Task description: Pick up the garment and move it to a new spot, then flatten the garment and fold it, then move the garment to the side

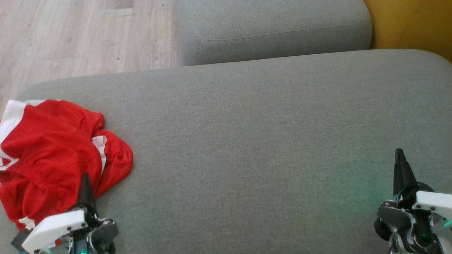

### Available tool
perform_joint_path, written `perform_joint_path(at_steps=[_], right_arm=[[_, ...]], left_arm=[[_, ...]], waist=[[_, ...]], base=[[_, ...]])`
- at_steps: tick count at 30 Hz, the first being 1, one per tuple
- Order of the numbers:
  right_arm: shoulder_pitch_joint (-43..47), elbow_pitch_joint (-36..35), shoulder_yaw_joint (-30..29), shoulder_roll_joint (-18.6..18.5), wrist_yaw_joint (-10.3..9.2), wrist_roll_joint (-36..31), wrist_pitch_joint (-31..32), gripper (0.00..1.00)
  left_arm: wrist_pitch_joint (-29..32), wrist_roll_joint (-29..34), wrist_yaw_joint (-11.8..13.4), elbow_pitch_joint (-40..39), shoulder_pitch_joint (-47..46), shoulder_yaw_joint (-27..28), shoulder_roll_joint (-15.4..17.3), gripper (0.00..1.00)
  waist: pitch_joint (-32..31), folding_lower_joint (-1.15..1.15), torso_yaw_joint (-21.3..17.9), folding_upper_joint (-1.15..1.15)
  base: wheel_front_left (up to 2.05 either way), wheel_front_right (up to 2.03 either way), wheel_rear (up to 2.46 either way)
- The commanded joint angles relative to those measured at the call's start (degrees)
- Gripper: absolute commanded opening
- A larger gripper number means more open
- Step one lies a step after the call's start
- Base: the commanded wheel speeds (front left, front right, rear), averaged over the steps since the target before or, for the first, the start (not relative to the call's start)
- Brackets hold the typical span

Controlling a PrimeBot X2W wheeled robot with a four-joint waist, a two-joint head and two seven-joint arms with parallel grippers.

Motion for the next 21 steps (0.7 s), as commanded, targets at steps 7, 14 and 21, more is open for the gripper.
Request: perform_joint_path(at_steps=[7,14,21], right_arm=[[-3.16,-1.80,1.21,-0.29,-0.04,-0.14,0.33,0.00],[-3.16,-1.80,1.21,-0.29,-0.04,-0.14,0.33,0.00],[-3.16,-1.80,1.21,-0.29,-0.04,-0.14,0.33,0.00]], left_arm=[[0.40,0.52,-0.40,-1.62,-2.98,2.03,0.26,0.00],[0.40,0.52,-0.40,-1.62,-2.98,2.03,0.26,0.00],[0.40,0.52,-0.40,-1.62,-2.98,2.03,0.26,0.00]], waist=[[0.00,0.00,0.00,0.00],[0.00,0.00,0.00,0.00],[0.00,0.00,0.00,0.00]], base=[[0.00,0.00,0.00],[0.00,0.00,0.00],[0.00,0.00,0.00]])
